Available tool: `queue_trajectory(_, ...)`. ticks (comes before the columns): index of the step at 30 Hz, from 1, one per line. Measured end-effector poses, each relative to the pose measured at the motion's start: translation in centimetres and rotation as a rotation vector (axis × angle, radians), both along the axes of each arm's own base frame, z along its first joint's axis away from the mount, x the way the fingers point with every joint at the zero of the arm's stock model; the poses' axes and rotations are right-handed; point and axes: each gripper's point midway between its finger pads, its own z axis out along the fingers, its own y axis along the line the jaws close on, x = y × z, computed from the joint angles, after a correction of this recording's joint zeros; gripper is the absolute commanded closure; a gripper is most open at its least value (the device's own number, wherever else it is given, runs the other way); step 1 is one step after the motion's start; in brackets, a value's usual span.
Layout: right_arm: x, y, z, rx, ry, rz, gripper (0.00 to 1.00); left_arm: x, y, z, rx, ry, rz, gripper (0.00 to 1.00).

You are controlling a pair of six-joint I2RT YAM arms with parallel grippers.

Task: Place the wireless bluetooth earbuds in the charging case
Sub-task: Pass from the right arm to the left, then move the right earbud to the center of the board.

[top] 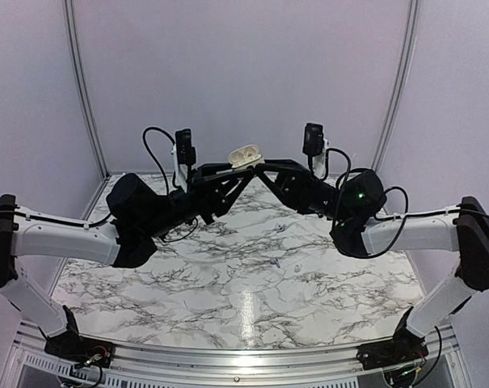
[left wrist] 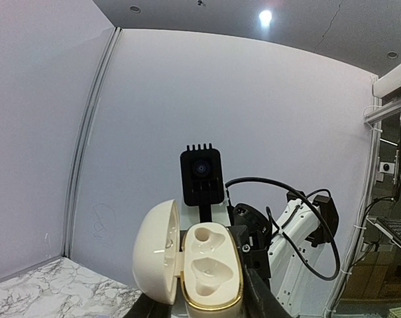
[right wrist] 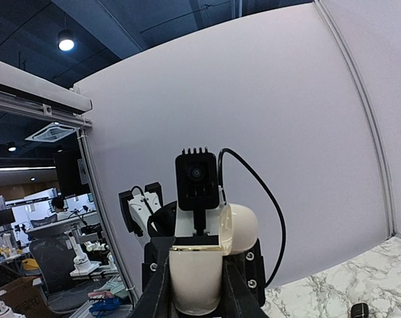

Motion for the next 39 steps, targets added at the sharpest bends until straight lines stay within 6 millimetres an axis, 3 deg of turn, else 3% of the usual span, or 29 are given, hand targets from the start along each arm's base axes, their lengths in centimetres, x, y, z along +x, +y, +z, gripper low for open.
queue_trajectory(5,0.1,-0.1,0.1,0.006,-0.002,-0.007,1.00,0.2,-0.1,-0.1,-0.006,0.005,0.004,0.65)
queue_trajectory(11,0.2,0.0,0.2,0.012,0.000,-0.015,1.00,0.1,0.1,0.2,-0.024,0.008,0.001,0.75)
queue_trajectory(18,0.2,-0.1,0.0,0.015,-0.007,-0.025,0.93,0.1,0.1,0.2,-0.026,0.011,0.002,0.86)
queue_trajectory(26,0.3,0.0,-0.8,-0.005,-0.002,-0.031,0.62,0.0,0.2,-0.9,-0.006,0.018,0.005,0.89)
queue_trajectory(31,1.2,-1.0,-1.1,-0.022,0.008,-0.061,0.32,-0.6,1.2,-2.3,0.034,0.017,0.007,0.91)
queue_trajectory(39,2.9,-3.8,-2.9,-0.197,0.005,-0.194,0.25,-2.4,4.2,-5.5,0.184,0.015,0.013,0.99)
